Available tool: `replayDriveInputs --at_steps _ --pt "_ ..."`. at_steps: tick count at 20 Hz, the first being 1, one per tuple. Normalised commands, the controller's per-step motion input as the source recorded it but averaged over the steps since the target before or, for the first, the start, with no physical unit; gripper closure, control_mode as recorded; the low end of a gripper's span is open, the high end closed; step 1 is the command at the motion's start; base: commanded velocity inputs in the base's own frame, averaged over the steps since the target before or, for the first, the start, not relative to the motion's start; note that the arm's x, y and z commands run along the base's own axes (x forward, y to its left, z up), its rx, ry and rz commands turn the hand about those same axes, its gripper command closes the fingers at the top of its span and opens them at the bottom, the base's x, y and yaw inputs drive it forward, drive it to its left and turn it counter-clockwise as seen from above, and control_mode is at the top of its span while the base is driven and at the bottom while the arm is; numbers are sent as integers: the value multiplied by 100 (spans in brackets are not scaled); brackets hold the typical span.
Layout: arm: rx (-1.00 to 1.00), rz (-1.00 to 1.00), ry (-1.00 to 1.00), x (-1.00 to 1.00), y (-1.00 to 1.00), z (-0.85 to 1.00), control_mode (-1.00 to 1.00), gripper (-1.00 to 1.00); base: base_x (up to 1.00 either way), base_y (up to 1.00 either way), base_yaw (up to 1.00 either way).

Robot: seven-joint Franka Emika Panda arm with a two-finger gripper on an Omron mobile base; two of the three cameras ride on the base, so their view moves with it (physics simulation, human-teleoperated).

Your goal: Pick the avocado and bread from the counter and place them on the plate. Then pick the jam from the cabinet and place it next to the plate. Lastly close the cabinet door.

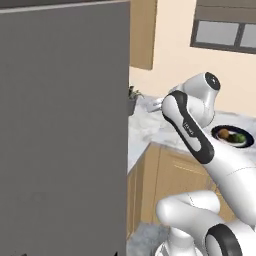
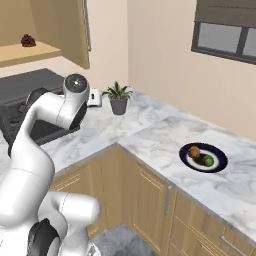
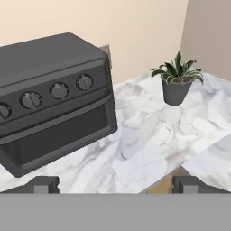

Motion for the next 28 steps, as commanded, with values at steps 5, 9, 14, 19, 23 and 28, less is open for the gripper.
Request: replayDriveInputs --at_steps 5,9,14,19,23,28 --pt "0 0 0 0 0 0 100 -100 -3 0 48" --pt "0 0 0 0 0 0 100 -100 0 3 46" --pt "0 0 0 0 0 0 100 -100 5 -7 37" --pt "0 0 0 0 0 0 100 -100 25 -8 38" --pt "0 0 0 0 0 0 100 -100 11 -6 46" --pt "0 0 0 0 0 0 100 -100 16 0 33"
